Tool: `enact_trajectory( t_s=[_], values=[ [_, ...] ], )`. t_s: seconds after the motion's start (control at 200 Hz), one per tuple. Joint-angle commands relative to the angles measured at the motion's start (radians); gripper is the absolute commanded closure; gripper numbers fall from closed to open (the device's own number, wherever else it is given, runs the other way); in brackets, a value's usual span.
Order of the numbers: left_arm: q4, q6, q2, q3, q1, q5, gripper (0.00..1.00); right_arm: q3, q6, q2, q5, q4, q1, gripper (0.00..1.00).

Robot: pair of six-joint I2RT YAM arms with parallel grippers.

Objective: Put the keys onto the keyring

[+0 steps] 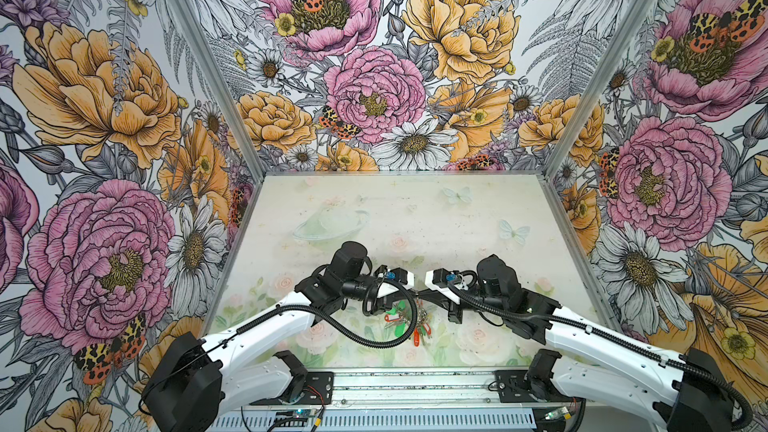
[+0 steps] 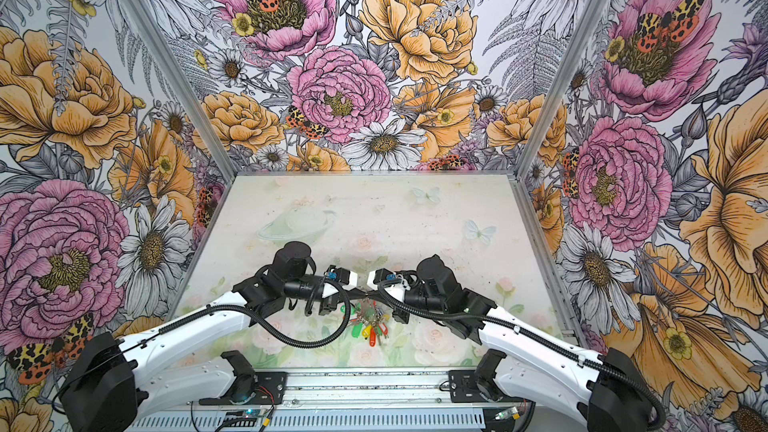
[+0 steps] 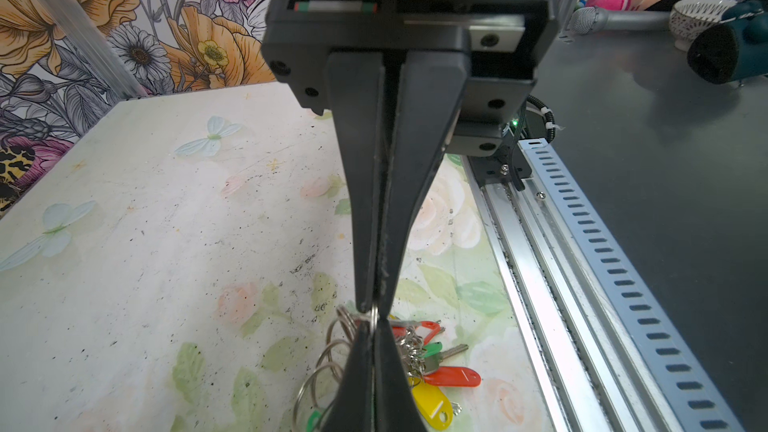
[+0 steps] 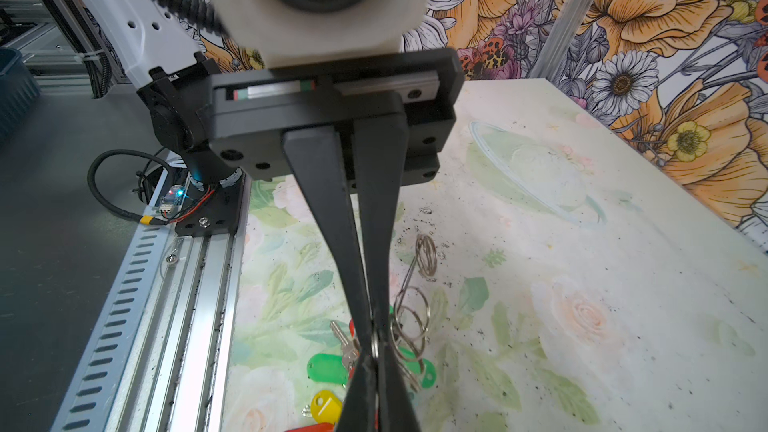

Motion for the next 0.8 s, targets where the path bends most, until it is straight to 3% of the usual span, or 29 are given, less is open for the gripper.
enact_trajectory(
  t_s=[0.0, 0.16, 0.505, 0.796],
  values=[
    [0.071, 0.003, -0.034, -0.018, -0.004, 0.016, 1.0, 0.02, 0.025, 0.005, 0.021, 0.018, -0.003, 1.0],
    [0.099, -0.018, -0.036, -0.034, 0.002, -0.003, 1.0, 0.009, 0.069, -0.005, 0.079, 0.057, -0.005, 1.0],
    [0.138, -0.066, -0.006, -0.053, 0.023, 0.013, 0.81, -0.108, 0.168, -0.068, 0.112, 0.291, -0.007, 1.0],
    [0.144, -0.082, 0.024, -0.047, 0.032, 0.027, 0.8, -0.17, 0.194, -0.044, 0.085, 0.455, -0.007, 1.0]
  ],
)
